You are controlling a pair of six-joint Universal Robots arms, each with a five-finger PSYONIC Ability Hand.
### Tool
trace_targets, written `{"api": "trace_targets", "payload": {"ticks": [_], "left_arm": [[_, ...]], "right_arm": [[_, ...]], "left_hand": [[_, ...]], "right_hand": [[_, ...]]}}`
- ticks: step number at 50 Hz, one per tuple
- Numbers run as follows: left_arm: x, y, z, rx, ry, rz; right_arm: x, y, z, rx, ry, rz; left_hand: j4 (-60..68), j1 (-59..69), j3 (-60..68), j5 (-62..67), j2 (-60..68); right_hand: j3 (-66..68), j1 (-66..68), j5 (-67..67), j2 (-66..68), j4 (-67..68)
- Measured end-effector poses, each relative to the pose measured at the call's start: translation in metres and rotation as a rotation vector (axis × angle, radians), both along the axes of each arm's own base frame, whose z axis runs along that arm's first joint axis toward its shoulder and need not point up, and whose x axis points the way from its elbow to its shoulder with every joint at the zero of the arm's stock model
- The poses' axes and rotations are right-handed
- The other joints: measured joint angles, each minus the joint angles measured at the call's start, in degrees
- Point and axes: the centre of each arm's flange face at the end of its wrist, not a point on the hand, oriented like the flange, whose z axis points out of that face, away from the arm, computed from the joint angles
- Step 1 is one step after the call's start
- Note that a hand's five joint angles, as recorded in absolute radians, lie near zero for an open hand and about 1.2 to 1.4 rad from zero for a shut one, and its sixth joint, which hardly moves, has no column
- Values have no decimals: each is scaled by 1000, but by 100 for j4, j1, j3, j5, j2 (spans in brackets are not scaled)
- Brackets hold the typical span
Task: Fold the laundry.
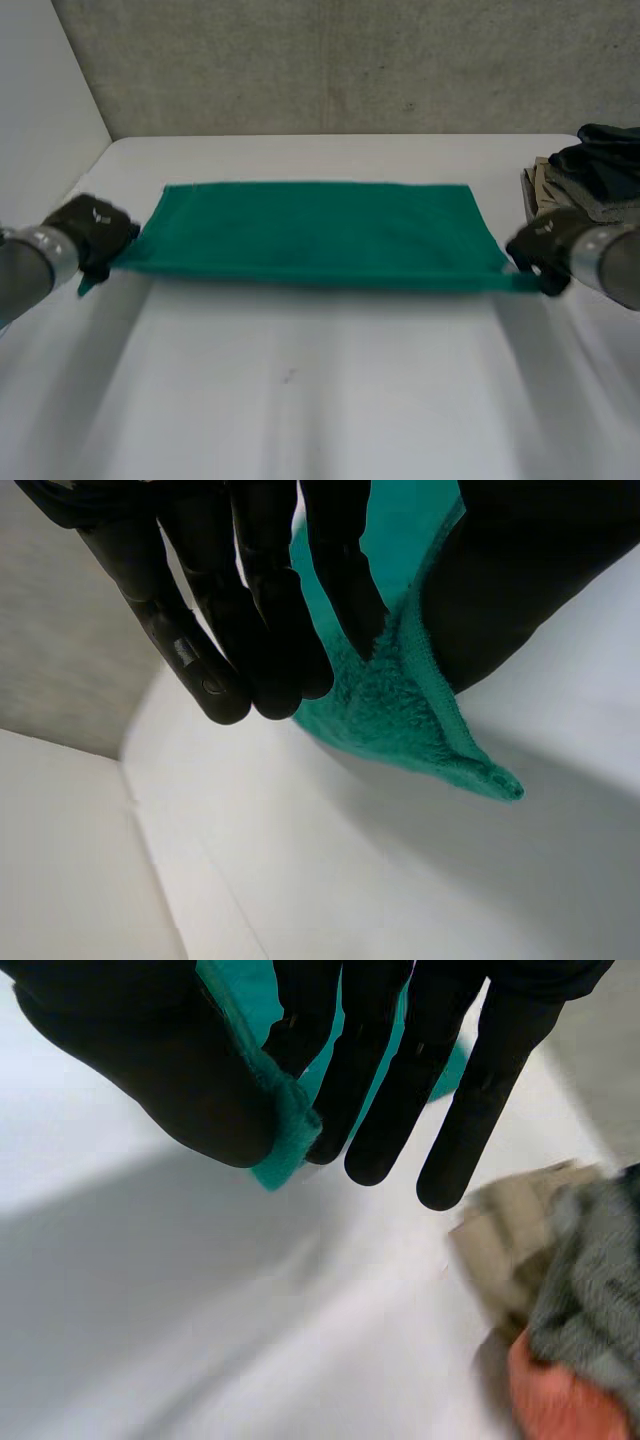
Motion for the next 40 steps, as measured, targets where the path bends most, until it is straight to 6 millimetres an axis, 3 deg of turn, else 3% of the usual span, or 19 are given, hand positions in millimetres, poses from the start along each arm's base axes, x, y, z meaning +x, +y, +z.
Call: {"api": "trace_targets", "payload": {"ticks": [4, 8, 13, 17, 21, 24, 25, 26, 27, 30, 32, 36, 40], "left_arm": [[4, 33, -1, 113, -111, -45], [3, 49, -8, 184, -208, -112], [-9, 34, -20, 149, -255, -159], [-28, -10, -19, -2, -273, -143], [-44, -52, 11, -215, -237, -78], [-54, -82, 56, -436, -136, -7], [-56, -94, 85, -557, -51, 30], [-57, -98, 101, -618, -1, 47], [-56, -104, 129, -725, 99, 74], [-49, -109, 185, -933, 326, 99], [-45, -108, 210, -1020, 450, 86], [-40, -107, 232, -1076, 602, 44], [-39, -109, 224, -1025, 640, 26]], "right_arm": [[-13, 27, 9, 158, 132, 103], [-17, 42, 10, 272, 204, 193], [-8, 32, 1, 249, 216, 197], [7, 0, 0, 88, 203, 141], [20, -36, 19, -134, 154, 60], [29, -70, 55, -395, 49, -42], [30, -82, 75, -510, -13, -85], [31, -86, 84, -563, -45, -104], [30, -96, 109, -692, -131, -146], [26, -106, 154, -918, -296, -201], [22, -107, 177, -1038, -391, -214], [18, -103, 205, -1190, -504, -210], [19, -99, 206, -1208, -525, -197]], "left_hand": [[0, 0, 0, 0, 2], [0, 0, 0, 0, 2], [2, 0, 1, 0, 3], [15, 0, 4, 0, 3], [19, 0, 4, 0, 4], [20, 0, 4, 0, 5], [21, 0, 4, 0, 5], [21, 0, 5, 0, 5], [21, 0, 5, 0, 5], [22, 0, 5, 0, 6], [22, 0, 5, 13, 6], [22, 0, 5, 27, 6], [22, 0, 5, 27, 6]], "right_hand": [[0, 0, 2, 0, 0], [0, 0, 3, 0, 0], [0, 0, 3, -1, 0], [0, 0, 10, 0, 0], [0, 0, 10, 0, 0], [0, 0, 10, 0, 0], [0, 0, 10, 0, 0], [0, 0, 10, 0, 0], [0, 0, 10, 0, 0], [0, 0, 49, 0, 1], [0, 0, 64, 0, 1], [0, 0, 64, 0, 1], [0, 0, 64, 0, 1]]}}
